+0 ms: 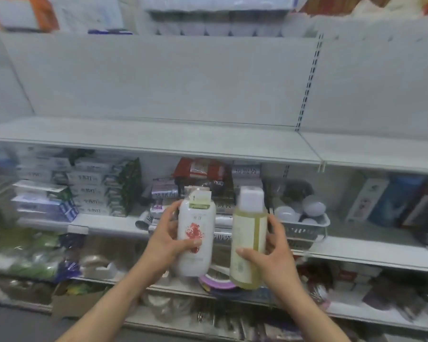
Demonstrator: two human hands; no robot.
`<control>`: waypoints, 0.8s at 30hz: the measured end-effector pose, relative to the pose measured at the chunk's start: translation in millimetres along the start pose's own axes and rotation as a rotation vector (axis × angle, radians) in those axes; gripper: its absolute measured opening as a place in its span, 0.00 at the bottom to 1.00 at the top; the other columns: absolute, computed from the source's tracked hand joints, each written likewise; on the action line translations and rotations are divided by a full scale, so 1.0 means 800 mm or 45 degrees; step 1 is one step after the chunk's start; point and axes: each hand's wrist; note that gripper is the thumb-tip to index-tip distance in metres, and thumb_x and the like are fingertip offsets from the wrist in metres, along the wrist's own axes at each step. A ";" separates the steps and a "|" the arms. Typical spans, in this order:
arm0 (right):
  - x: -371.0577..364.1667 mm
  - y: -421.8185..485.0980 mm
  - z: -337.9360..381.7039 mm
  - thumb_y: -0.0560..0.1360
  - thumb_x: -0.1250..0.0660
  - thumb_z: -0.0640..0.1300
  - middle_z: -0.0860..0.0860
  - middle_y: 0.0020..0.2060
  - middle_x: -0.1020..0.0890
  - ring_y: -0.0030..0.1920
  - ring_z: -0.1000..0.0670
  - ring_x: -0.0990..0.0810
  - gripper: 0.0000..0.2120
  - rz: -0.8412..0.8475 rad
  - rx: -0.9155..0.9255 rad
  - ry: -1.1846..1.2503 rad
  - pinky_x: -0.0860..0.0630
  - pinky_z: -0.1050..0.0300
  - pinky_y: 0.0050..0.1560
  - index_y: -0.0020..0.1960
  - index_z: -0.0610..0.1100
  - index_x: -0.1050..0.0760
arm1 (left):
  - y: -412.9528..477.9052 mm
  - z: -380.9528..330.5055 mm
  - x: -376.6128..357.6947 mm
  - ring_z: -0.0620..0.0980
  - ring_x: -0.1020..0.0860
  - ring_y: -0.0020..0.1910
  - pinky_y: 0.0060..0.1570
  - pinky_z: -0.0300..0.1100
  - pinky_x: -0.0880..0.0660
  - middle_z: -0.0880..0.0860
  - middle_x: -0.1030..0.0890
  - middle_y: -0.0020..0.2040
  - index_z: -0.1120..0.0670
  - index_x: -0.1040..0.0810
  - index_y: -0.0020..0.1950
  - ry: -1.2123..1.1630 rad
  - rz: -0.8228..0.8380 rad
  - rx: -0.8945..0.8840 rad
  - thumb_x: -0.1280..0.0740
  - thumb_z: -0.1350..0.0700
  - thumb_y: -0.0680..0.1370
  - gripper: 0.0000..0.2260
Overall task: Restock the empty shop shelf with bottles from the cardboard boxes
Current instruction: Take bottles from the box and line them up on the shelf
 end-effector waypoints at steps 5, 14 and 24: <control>-0.002 0.037 0.108 0.66 0.14 0.48 0.59 0.58 0.16 0.54 0.57 0.13 0.47 0.029 0.167 0.014 0.13 0.53 0.48 0.74 0.72 0.37 | 0.033 -0.098 0.016 0.53 0.13 0.57 0.50 0.51 0.14 0.50 0.13 0.59 0.32 0.31 0.75 0.031 -0.060 -0.157 0.12 0.53 0.62 0.48; -0.027 0.116 0.225 0.67 0.15 0.49 0.59 0.55 0.15 0.52 0.57 0.13 0.44 0.021 0.329 -0.056 0.15 0.58 0.43 0.72 0.73 0.37 | 0.103 -0.215 0.058 0.54 0.13 0.57 0.49 0.59 0.14 0.48 0.13 0.58 0.28 0.33 0.75 0.036 -0.035 -0.330 0.12 0.48 0.60 0.49; -0.085 0.260 0.242 0.64 0.13 0.45 0.55 0.60 0.17 0.51 0.57 0.14 0.46 -0.263 0.275 -0.131 0.15 0.51 0.52 0.75 0.59 0.33 | 0.248 -0.256 0.115 0.52 0.13 0.56 0.54 0.59 0.14 0.48 0.13 0.58 0.27 0.30 0.70 0.030 -0.036 -0.457 0.13 0.54 0.65 0.42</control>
Point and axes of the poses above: each hand's wrist, its own y-axis towards the middle knuckle, its own x-axis out of the back of the hand, z = x × y
